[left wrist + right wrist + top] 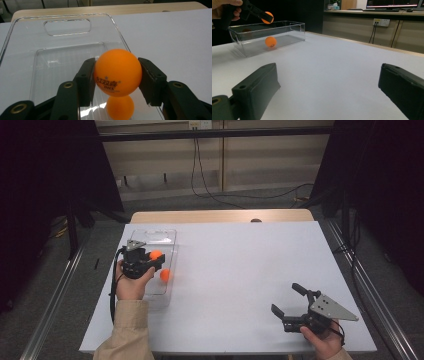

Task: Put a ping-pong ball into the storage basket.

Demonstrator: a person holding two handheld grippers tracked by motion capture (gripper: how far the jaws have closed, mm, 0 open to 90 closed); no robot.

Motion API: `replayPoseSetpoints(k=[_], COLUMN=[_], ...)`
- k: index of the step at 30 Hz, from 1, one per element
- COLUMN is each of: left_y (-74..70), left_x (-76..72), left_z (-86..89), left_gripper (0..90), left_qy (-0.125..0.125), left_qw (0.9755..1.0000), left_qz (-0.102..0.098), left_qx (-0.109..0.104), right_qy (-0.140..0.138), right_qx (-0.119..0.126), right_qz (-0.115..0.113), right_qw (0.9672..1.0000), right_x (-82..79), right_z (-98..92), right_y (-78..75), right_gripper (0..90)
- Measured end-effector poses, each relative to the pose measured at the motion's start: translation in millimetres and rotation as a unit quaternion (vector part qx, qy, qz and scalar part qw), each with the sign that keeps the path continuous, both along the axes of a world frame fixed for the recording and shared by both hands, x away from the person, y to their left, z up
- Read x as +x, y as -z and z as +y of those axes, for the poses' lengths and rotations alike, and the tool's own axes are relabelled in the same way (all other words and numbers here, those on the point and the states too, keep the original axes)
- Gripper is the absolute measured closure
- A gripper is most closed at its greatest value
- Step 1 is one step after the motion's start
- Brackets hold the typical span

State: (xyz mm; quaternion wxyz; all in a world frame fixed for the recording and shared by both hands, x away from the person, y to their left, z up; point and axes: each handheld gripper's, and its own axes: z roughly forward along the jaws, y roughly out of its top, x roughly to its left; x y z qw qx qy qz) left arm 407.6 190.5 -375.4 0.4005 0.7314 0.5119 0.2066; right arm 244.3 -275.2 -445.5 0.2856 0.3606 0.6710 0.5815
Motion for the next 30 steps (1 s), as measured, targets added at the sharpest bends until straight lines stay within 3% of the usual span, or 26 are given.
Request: replayPoseSetpoints(k=[30], left_y=[5.6], left_x=[1.0], left_z=[12.0], left_gripper=[50.4], left_qy=[-0.019], left_qw=[0.9998], left_qz=[0.005], left_qx=[-0.001], right_qy=[-0.003], right_qx=[-0.003], right_qz=[-0.002], right_qw=[1.0000], right_x=[0.3], right_z=[1.3], right_y=[-0.2], right_gripper=[2.3])
